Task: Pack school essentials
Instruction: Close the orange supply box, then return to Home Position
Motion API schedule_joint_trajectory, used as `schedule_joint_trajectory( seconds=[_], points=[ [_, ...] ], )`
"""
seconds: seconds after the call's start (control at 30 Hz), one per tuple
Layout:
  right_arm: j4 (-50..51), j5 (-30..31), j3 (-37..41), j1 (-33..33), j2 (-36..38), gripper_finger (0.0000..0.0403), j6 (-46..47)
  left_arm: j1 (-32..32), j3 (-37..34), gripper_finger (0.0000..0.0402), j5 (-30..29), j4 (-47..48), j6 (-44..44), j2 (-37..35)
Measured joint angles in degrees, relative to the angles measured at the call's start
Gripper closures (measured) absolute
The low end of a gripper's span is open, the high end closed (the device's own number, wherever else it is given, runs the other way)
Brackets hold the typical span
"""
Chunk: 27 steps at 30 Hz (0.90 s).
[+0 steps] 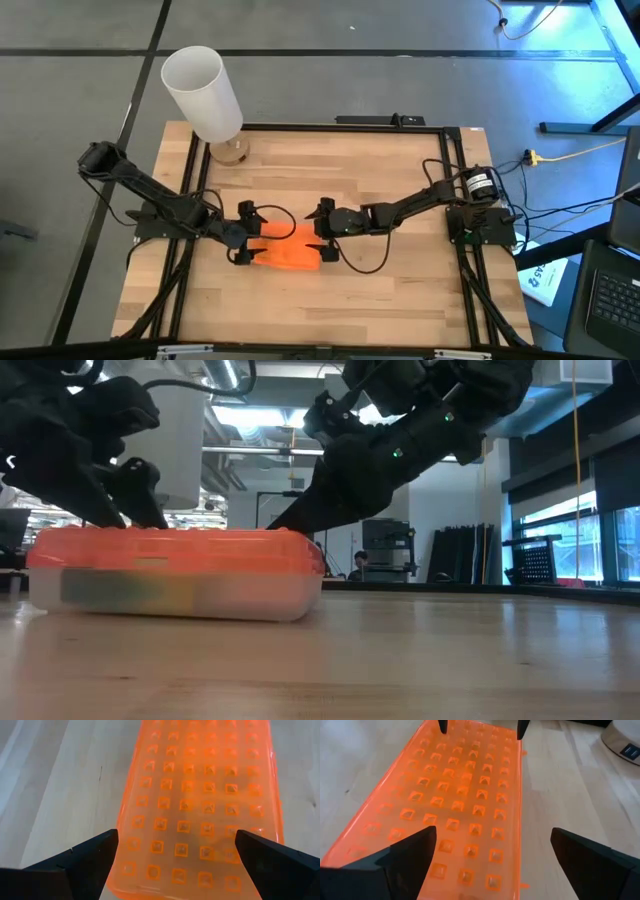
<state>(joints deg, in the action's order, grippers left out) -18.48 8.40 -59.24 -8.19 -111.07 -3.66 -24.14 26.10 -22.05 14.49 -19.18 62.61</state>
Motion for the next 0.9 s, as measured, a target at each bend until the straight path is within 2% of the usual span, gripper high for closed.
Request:
schedule_joint_trajectory(
  seconds=[0.47,0.9],
  points=[
    [2.1,0.1,0.2,0.1,1.4,0.0008,-0.4,0.2,-2.3,0.0004,-0.2,-4.0,-0.7,-0.5],
    [12.2,2.6,0.4,0.1,16.4,0.0008,-5.8,0.2,7.4,0.0004,2.8,-0.7,7.8,-9.5]
  ],
)
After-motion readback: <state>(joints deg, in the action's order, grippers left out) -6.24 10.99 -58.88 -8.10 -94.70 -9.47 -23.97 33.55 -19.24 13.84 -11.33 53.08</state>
